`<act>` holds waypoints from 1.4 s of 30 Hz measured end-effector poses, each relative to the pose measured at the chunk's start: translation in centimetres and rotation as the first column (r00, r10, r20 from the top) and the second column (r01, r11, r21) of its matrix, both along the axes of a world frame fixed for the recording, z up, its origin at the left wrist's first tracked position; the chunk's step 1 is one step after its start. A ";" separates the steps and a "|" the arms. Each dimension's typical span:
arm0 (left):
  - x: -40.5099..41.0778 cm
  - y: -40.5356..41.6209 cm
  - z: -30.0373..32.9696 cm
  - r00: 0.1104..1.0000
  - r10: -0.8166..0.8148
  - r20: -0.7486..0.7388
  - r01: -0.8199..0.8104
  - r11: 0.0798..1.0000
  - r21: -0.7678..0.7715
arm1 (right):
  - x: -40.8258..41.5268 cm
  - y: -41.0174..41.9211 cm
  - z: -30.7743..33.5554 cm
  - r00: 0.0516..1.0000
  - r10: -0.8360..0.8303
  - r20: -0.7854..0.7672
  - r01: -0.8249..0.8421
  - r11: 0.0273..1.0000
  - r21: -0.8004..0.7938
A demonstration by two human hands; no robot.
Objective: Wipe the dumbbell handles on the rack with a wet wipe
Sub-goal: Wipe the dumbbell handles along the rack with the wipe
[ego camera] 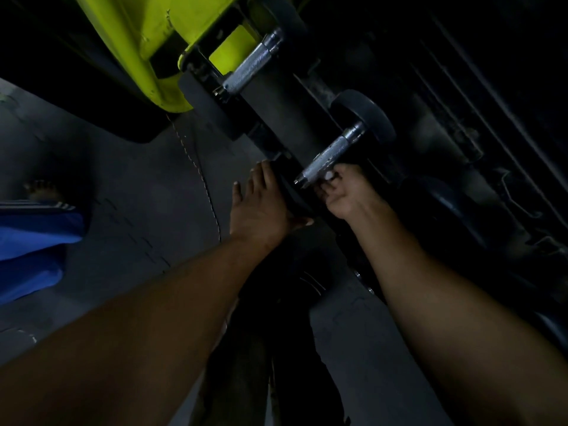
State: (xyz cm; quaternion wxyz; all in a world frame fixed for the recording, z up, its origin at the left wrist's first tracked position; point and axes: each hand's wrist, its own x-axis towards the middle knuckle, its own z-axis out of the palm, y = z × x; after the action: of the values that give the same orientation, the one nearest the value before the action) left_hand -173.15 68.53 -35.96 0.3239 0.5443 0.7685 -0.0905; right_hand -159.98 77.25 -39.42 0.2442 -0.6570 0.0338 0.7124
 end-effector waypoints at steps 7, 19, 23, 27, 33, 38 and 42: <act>-0.1 0.0 0.3 1.000 -0.017 0.002 0.017 1.000 -0.017 | 1.1 1.7 1.0 0.942 -0.329 -0.064 0.335 0.931 0.148; 0.0 0.2 0.4 1.000 -0.007 0.007 0.007 1.000 -0.005 | 0.4 -2.4 -0.1 0.953 0.121 0.277 -0.202 0.937 0.287; -0.1 0.2 0.2 1.000 -0.009 0.000 0.009 1.000 0.004 | 0.9 -0.2 -0.2 0.951 -0.199 0.236 0.116 0.938 0.326; -0.1 0.1 0.1 1.000 -0.001 0.012 0.001 1.000 0.001 | 0.3 -0.4 0.3 0.939 -0.199 0.281 0.085 0.924 0.372; -0.1 0.1 -0.1 1.000 -0.013 0.004 0.013 1.000 0.008 | -0.8 -2.1 0.4 0.843 0.095 0.530 -0.370 0.816 0.443; -0.1 0.1 0.1 1.000 -0.021 -0.002 0.021 1.000 0.011 | -0.2 -3.7 0.6 0.745 0.418 0.519 -0.599 0.762 0.246; -0.2 0.1 0.0 1.000 -0.015 0.007 0.015 1.000 0.014 | 0.4 -4.0 0.8 0.823 0.447 0.350 -0.524 0.836 0.164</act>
State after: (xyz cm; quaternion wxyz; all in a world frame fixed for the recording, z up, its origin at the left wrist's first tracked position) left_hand -173.36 68.68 -35.96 0.3221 0.5528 0.7638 -0.0857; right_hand -159.57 73.24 -38.58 0.1371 -0.7064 -0.2643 0.6421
